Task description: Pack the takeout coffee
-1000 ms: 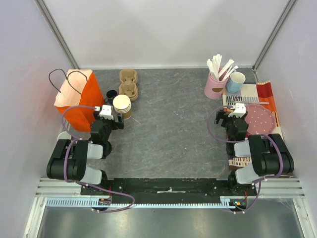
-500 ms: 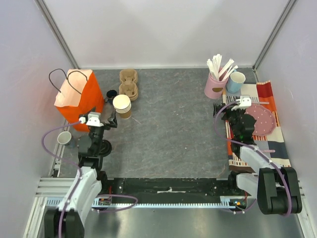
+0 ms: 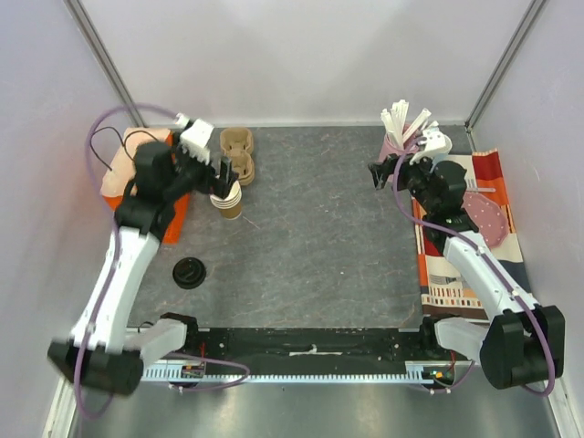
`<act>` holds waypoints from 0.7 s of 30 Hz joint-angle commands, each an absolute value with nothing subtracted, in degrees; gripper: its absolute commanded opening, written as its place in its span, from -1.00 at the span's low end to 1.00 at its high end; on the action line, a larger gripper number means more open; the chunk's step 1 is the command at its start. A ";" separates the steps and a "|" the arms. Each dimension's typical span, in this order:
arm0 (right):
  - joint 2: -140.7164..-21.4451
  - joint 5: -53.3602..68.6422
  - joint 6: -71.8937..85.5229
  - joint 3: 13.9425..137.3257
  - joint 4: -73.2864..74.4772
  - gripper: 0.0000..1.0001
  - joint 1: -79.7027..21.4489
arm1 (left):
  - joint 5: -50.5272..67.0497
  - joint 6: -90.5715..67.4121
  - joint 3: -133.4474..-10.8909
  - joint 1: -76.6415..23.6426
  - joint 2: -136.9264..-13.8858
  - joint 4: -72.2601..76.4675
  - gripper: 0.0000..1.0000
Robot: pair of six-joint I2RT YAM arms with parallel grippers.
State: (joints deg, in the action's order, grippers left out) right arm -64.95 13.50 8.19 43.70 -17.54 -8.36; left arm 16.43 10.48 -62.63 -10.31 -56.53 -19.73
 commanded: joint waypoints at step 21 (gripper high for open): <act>-67.32 11.95 8.18 48.95 -8.00 0.93 -17.75 | 1.06 21.71 -107.84 -8.53 -107.66 -63.37 0.61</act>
State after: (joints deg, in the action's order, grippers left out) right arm -66.87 12.27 8.73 47.68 -6.04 -17.30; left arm 3.88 18.74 -106.59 -9.54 -104.95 -64.60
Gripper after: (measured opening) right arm 0.962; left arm 0.825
